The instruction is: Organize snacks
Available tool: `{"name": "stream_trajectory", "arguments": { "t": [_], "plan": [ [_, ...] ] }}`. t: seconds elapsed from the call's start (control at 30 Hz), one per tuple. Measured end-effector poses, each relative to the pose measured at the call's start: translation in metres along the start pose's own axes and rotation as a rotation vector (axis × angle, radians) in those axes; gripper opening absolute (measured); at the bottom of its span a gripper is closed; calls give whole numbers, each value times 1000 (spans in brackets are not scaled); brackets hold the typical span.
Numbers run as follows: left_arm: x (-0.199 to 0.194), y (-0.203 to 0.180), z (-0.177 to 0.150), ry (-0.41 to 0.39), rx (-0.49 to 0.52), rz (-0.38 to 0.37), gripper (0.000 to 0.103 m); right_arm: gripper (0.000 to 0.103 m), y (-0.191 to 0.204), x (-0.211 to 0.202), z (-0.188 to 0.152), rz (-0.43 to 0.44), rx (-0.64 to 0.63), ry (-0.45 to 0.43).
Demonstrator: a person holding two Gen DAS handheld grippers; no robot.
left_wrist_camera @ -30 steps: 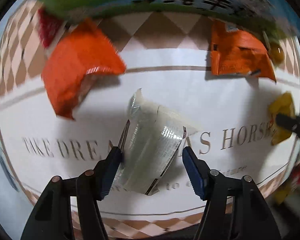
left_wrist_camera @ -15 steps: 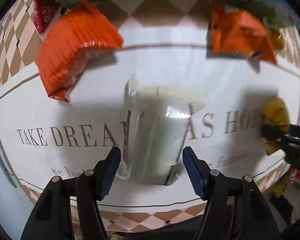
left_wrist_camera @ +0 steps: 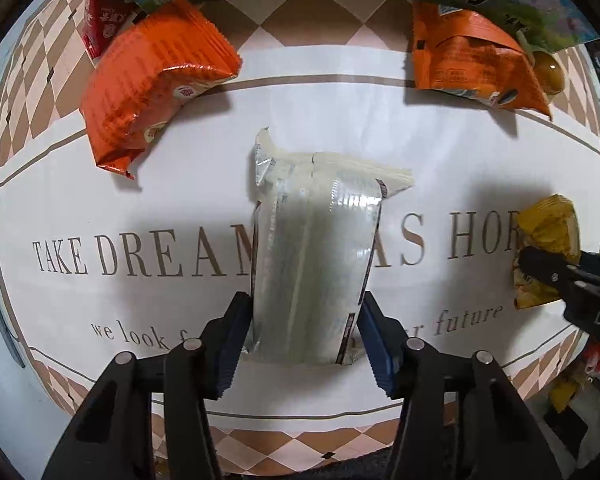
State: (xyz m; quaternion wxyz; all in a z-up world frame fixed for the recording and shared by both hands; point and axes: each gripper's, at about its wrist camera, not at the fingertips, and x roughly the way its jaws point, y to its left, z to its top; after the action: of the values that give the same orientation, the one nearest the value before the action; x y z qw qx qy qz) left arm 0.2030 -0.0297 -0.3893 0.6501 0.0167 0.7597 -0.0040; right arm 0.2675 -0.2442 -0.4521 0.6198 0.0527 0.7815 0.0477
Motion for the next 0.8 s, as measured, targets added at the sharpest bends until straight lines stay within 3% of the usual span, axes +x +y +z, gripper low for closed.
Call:
{"name": "stream_trajectory", "arguments": {
  "t": [0.23, 0.43, 0.6, 0.73, 0.8],
  "plan": [
    [-30, -14, -16, -66, -1, -53, 47, 48, 8, -25, -16, 52, -5, -36],
    [-82, -22, -23, -147, 8, -122, 43, 47, 8, -63, -21, 121, 6, -103],
    [-107, -21, -6, -202, 33, -139, 41, 47, 4, -100, -10, 151, 4, -161],
    [-84, -14, 5, -141, 54, -138, 41, 47, -2, -103, 1, 141, 12, -163],
    [-68, -13, 15, -56, 65, -148, 42, 47, -17, -97, 18, 145, 20, -151]
  ]
}}
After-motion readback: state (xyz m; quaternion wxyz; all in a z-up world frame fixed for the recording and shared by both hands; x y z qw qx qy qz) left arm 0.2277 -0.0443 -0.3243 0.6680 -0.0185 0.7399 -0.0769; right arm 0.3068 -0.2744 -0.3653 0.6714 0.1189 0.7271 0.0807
